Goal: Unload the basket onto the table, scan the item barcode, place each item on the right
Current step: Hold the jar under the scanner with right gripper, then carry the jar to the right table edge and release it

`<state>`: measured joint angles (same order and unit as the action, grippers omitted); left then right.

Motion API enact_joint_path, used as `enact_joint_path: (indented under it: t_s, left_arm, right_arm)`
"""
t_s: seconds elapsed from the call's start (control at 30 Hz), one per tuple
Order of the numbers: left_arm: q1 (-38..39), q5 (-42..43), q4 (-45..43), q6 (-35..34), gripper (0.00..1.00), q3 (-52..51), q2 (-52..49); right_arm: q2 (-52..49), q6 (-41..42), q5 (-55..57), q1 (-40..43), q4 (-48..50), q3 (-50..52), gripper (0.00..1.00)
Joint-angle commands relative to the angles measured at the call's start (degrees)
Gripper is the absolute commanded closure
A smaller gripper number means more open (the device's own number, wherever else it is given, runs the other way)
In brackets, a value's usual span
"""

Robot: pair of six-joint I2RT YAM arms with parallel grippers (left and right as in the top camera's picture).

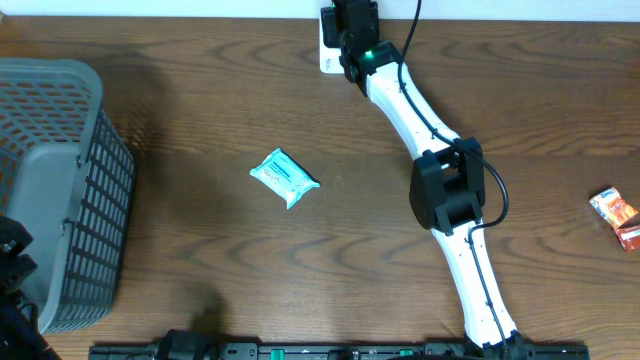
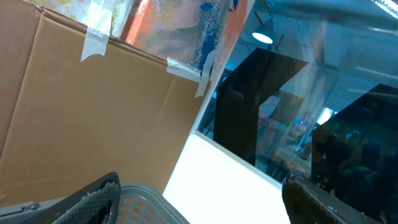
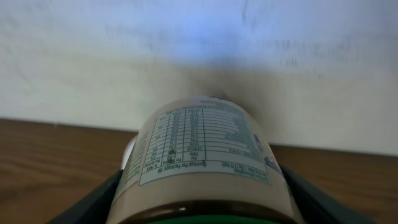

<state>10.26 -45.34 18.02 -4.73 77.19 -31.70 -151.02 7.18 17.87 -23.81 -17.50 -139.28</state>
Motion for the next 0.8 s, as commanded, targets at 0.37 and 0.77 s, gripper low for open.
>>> enact_joint_path:
  t_s: [0.37,0.77]
  left_arm:
    - [-0.2,-0.1,-0.7,-0.5,0.17,-0.1,0.6]
    - [-0.2,-0.1,-0.9,-0.5,0.17,-0.1,0.6]
  right_arm:
    - [24.3,5.1,3.0,13.9,-45.4,-1.2,0.35]
    - [19.2,8.3,-6.0,45.0,-65.8,0.0,0.34]
